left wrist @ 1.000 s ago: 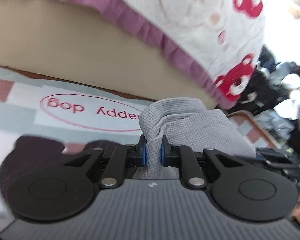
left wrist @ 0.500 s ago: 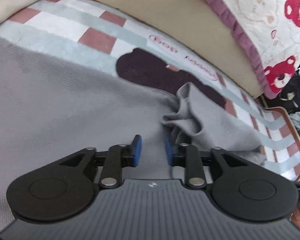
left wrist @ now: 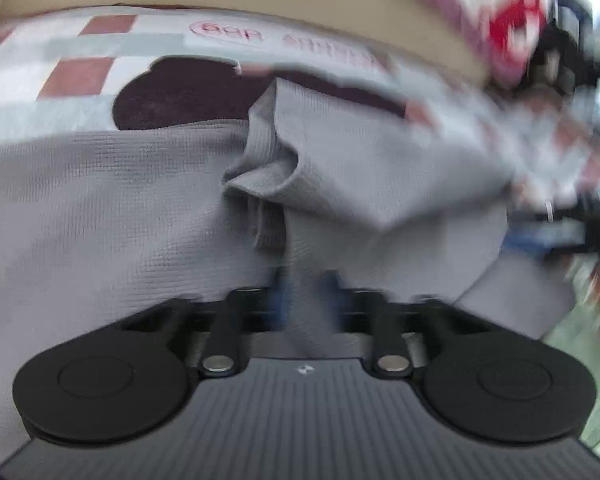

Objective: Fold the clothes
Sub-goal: 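Pinch the garment with both grippers and pull the fold flat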

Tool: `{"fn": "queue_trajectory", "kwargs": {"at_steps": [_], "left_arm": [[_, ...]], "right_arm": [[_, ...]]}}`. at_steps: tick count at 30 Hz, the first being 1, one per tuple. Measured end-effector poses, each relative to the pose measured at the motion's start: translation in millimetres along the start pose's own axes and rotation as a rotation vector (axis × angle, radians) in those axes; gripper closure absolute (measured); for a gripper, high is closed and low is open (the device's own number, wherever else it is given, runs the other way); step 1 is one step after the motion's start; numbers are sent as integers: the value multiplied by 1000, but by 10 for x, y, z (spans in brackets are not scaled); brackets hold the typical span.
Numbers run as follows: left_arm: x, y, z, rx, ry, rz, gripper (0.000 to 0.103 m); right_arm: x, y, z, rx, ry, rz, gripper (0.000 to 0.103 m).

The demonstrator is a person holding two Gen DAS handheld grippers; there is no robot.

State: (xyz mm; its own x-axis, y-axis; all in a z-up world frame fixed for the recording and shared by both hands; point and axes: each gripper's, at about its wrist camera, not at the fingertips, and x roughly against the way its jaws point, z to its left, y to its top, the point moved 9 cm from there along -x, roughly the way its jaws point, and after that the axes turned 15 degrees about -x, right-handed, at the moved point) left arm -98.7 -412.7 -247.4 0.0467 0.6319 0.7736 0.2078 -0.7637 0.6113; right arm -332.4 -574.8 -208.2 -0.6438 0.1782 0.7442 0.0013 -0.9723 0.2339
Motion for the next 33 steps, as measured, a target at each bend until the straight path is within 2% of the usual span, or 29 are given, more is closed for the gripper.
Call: {"fn": "queue_trajectory", "kwargs": {"at_steps": [1,2,3,4,6,8,9,12,15,16,17,18,19,21,22,23,24,25,28,33], "left_arm": [[1,6,-3,-19,4,8,97],[4,5,6,-15,0,11,97],[14,-13,33,5,-11,9,97],[30,-40,65,22,-22,5,97],[50,-70,89,36,-36,4,97],[47,-75,91,33,-38,22,94],[46,-78,91,30,-39,32,94],[52,-94,108,47,-53,25,94],[60,-117,193,148,-103,15,93],[70,-117,216,185,-128,8,88],[84,-109,237,211,-148,-8,80],[101,-99,255,230,-161,-29,77],[114,-85,269,251,-178,-54,74],[100,-73,251,302,-233,-83,71],[78,-73,210,324,-271,-84,70],[58,-74,169,346,-308,-86,71],[55,-70,125,357,-339,-88,75],[82,-60,74,363,-368,-91,103],[287,-52,27,480,-416,-105,103],[353,-386,184,616,-330,-39,102]], "right_arm": [[-4,58,42,80,-69,-48,39],[57,119,126,172,-97,-130,63],[130,183,176,229,-109,-202,93],[171,241,128,225,-118,-226,95],[181,323,-68,172,-153,-217,93],[146,341,-247,164,-229,-210,92],[147,348,-275,168,-248,-214,84],[280,382,-244,153,-265,-261,74],[458,467,-32,228,-316,-348,70],[515,480,81,261,-301,-369,69],[543,467,263,305,-227,-363,62],[499,433,448,340,-138,-315,44],[411,380,621,366,-50,-237,36],[188,253,945,418,104,-91,33],[63,183,1089,450,161,-26,33],[-78,119,1204,499,180,18,33],[-226,68,1302,556,176,44,33],[-367,20,1383,612,163,64,33],[-680,-80,1505,732,101,99,33],[-802,-271,1518,815,77,147,33]]}}
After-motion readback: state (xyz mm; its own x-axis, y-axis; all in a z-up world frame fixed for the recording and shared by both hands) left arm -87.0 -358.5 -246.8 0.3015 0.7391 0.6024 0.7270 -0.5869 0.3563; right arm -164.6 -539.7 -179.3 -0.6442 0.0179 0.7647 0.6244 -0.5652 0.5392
